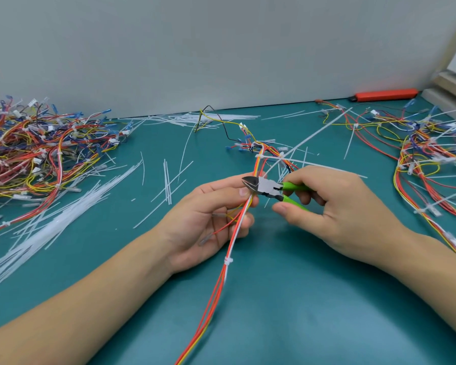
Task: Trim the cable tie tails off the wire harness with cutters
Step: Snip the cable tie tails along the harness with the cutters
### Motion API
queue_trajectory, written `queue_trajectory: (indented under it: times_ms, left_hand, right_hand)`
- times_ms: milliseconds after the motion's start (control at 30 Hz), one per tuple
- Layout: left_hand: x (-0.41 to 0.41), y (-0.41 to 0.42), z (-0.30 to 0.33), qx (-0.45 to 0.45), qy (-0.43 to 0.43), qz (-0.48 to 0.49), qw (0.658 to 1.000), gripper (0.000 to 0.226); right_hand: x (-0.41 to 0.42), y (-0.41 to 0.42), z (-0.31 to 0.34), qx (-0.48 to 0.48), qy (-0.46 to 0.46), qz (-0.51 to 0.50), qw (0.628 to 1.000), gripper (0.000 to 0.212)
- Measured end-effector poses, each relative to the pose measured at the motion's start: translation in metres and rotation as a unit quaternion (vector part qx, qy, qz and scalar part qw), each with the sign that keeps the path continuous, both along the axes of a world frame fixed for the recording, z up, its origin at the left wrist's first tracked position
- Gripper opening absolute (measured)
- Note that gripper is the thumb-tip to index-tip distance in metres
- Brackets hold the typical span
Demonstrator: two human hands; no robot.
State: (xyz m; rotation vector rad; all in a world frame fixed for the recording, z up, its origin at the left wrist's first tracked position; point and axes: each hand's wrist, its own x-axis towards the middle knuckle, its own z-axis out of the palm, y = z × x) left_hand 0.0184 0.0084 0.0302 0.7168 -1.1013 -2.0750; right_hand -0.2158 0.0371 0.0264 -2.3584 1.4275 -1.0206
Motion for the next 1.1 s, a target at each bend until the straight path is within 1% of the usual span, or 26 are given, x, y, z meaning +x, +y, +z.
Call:
queue_trajectory:
  times_ms: [67,200,267,367,467,600,733,933,1100]
  left_hand:
    - [-0.0013,0.0005,0.0008,0.004,-0.001,0.008,1.0,0.043]
    - [-0.0031,0.0025,0.0023,-0.012,-0.014,0.021,1.0,0.02]
    - [-0.0029,0.0025,0.0029,-0.011,-0.025,0.026,0.999,0.015]
    - [-0.0028,0.002,0.0029,-0.006,-0.037,0.03,0.999,0.025]
    - [-0.0033,0.002,0.0028,-0.005,-0.039,0.033,0.999,0.029]
    - [-0.0036,0.0021,0.003,-0.001,-0.033,0.04,0.999,0.025]
    - [-0.0037,0.0024,0.0023,0.002,-0.023,0.049,0.999,0.028]
    - [-0.0031,0.002,0.0016,-0.008,-0.019,0.05,0.999,0.022]
    - [-0.0033,0.003,0.0028,-0.006,-0.023,0.055,0.998,0.038]
  right_hand:
    - [0.0005,0.0008,-0.0005,0.011,-0.014,0.003,1.0,0.033]
    - [0.0008,0.0025,-0.0011,0.059,-0.065,0.015,0.996,0.03]
    - [0.0013,0.0028,-0.0017,0.08,-0.084,0.025,0.993,0.03]
    - [0.0033,0.0034,-0.0029,0.096,-0.082,0.027,0.992,0.034]
    - [0.0044,0.0042,-0.0029,0.104,-0.081,0.024,0.991,0.035]
    - [0.0046,0.0042,-0.0027,0.109,-0.084,0.023,0.99,0.036]
    - [0.0049,0.0039,-0.0019,0.101,-0.072,0.023,0.992,0.036]
    - [0.0039,0.0035,0.003,0.077,-0.021,0.018,0.997,0.031]
    - [0.0065,0.0042,0.0022,0.097,-0.035,0.024,0.994,0.027]
